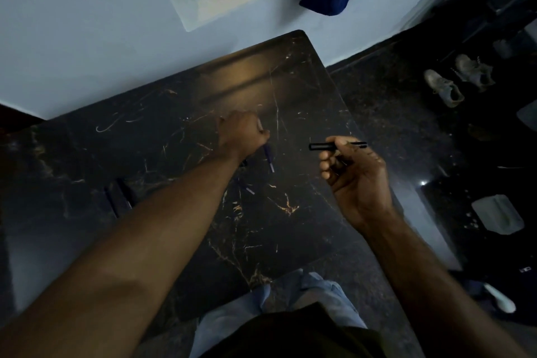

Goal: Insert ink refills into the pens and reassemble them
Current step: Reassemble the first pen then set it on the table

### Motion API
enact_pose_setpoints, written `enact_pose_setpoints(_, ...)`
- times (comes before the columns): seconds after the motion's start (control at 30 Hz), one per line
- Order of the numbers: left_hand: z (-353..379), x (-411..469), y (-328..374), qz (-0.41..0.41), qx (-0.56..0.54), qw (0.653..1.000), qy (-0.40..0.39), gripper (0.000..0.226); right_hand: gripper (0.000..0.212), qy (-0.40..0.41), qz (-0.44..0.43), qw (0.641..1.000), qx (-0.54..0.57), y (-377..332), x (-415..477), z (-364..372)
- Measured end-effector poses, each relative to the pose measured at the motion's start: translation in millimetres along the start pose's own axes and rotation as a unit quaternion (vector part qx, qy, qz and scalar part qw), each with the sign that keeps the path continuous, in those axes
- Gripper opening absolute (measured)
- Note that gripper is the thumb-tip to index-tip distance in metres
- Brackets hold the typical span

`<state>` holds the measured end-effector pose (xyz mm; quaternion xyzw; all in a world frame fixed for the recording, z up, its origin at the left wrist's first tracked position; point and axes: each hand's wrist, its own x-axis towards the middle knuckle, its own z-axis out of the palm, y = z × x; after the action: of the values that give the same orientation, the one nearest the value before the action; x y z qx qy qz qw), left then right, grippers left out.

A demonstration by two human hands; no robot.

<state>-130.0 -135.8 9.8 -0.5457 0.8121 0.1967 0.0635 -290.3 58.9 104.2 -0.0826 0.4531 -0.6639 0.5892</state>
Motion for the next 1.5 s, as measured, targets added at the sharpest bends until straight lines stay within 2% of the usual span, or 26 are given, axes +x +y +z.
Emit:
enact_pose_setpoints(0.13, 2, 14, 21, -0.035, 0.09, 0.994, -0.057, 0.051, 0.018, 0.021, -0.014, 1.0, 0.018, -8, -7, -12)
enact_pose_setpoints(0.33, 2, 23, 35, -0.101, 0.093, 0.986, -0.093, 0.044, 0.013, 0.06, -0.022, 0.997, 0.034, -13, -20, -33)
enact_pose_setpoints(0.43, 9, 24, 39, -0.092, 0.103, 0.987, -0.085, 0.054, 0.013, 0.072, -0.021, 0.997, 0.034, -15, -23, -37)
enact_pose_setpoints(0.5, 12, 23, 42, -0.098, 0.06, 0.989, -0.095, 0.054, 0.014, 0.07, -0.025, 0.997, 0.035, -16, -24, -35)
enact_pose_setpoints(0.57, 5, 23, 50, -0.098, -0.062, 0.988, -0.097, 0.043, 0.014, 0.067, -0.036, 0.996, 0.036, -20, -26, -32)
enact_pose_setpoints(0.6, -3, 22, 54, -0.087, -0.149, 0.982, -0.075, 0.034, 0.014, 0.067, -0.041, 0.996, 0.039, -22, -27, -29)
enact_pose_setpoints(0.63, -14, 16, 59, -0.075, -0.249, 0.965, -0.034, 0.025, 0.015, 0.066, -0.046, 0.996, 0.046, -24, -28, -26)
enact_pose_setpoints(0.67, -28, 5, 63, -0.062, -0.355, 0.933, 0.019, 0.02, 0.016, 0.063, -0.051, 0.995, 0.056, -27, -28, -23)
enact_pose_setpoints(0.73, -61, -28, 69, -0.025, -0.527, 0.842, 0.109, 0.014, 0.017, 0.05, -0.06, 0.994, 0.074, -33, -26, -15)
enact_pose_setpoints(0.77, -76, -46, 69, -0.009, -0.583, 0.802, 0.13, 0.011, 0.018, 0.04, -0.064, 0.994, 0.08, -36, -25, -10)
enact_pose_setpoints(0.83, -99, -79, 71, 0.011, -0.646, 0.747, 0.159, 0.01, 0.017, 0.013, -0.07, 0.994, 0.084, -39, -21, 4)
enact_pose_setpoints(0.93, -116, -105, 69, 0.006, -0.686, 0.703, 0.187, 0.011, 0.018, -0.024, -0.08, 0.994, 0.077, -42, -12, 30)
enact_pose_setpoints(1.03, -124, -116, 61, -0.013, -0.704, 0.678, 0.213, 0.009, 0.019, -0.045, -0.087, 0.993, 0.07, -39, -6, 49)
enact_pose_setpoints(1.33, -131, -136, 36, 0.015, -0.688, 0.685, 0.24, 0.006, 0.016, -0.073, -0.074, 0.993, 0.059, -26, -6, 65)
enact_pose_setpoints(1.4, -130, -141, 34, 0.037, -0.659, 0.706, 0.255, 0.009, 0.017, -0.079, -0.077, 0.993, 0.051, -26, -7, 66)
enact_pose_setpoints(1.5, -127, -148, 37, 0.116, -0.583, 0.765, 0.249, 0.011, 0.022, -0.105, -0.089, 0.99, 0.017, -23, -7, 74)
